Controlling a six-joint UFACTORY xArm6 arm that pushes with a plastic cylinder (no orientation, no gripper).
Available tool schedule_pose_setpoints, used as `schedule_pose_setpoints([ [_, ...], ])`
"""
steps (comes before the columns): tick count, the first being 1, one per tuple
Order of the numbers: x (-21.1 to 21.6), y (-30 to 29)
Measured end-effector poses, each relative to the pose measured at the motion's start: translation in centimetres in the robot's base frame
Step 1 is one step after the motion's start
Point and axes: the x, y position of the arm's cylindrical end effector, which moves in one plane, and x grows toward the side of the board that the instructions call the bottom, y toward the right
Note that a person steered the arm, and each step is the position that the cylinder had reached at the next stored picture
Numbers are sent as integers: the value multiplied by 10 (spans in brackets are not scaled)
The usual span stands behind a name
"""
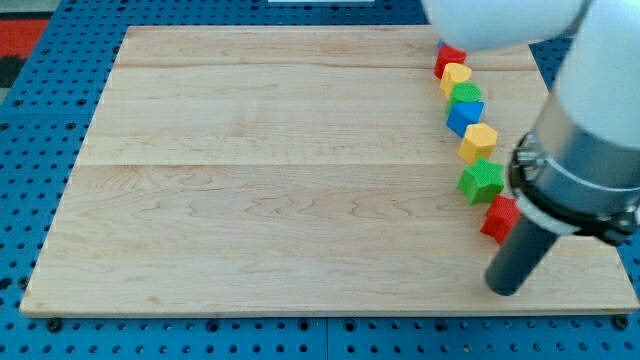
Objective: Drag the blue triangle towards left top
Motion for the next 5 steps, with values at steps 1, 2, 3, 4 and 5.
schedule_pose_setpoints([
  [1,-2,53],
  [2,-30,85],
  [3,-71,117],
  [4,-131,130],
  [5,-167,104],
])
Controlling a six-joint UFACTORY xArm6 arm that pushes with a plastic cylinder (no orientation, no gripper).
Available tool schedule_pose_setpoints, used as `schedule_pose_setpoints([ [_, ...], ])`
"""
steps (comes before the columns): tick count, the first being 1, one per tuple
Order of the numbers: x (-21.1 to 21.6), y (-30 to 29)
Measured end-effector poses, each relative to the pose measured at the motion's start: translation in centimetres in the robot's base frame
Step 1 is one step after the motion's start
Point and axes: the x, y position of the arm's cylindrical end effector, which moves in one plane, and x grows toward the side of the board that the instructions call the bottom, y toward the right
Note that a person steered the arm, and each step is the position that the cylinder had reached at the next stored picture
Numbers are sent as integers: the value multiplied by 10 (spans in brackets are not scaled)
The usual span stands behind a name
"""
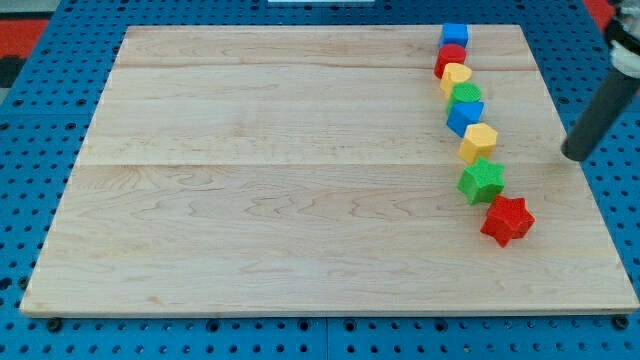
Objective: Drag the blue triangle towards left top
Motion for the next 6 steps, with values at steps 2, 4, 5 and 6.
schedule_pose_setpoints([
  [2,-30,-39],
  [4,-45,-121],
  [5,-53,-162],
  [6,-71,-213],
])
